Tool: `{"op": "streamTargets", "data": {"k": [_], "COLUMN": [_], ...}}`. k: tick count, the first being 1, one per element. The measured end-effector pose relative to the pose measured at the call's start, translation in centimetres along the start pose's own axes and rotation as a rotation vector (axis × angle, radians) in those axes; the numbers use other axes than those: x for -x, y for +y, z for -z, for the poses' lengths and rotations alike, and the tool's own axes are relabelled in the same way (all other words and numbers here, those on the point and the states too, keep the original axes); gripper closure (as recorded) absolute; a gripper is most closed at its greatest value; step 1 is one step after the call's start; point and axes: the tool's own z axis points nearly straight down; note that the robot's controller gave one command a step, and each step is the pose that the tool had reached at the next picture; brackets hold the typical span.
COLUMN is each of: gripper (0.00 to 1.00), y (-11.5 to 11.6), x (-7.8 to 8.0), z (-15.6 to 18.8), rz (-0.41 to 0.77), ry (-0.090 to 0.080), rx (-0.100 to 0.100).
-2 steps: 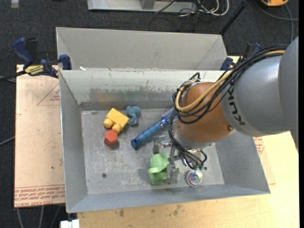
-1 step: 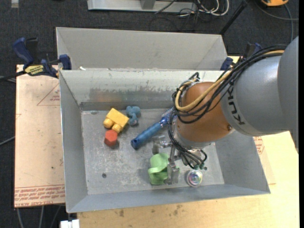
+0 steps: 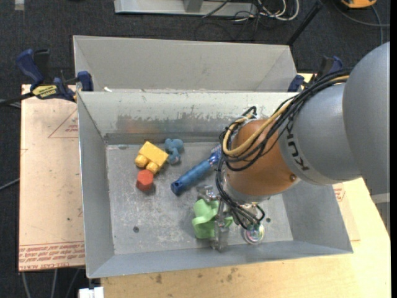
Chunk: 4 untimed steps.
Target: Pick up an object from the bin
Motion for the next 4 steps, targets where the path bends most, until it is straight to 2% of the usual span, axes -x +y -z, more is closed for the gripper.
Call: {"op": "streamTargets", "data": {"k": [1, 2, 4], "gripper": [0.0, 1.0, 1.0], "y": [0.0, 0.0, 0.1], "x": [0.0, 0.1, 0.3], "z": [0.0, 0.0, 5.9], "rz": [-0.002, -0.002, -0.005], "ry": [-0.001, -0.001, -0.006], "rx": [0.001, 0.001, -0.001]}}
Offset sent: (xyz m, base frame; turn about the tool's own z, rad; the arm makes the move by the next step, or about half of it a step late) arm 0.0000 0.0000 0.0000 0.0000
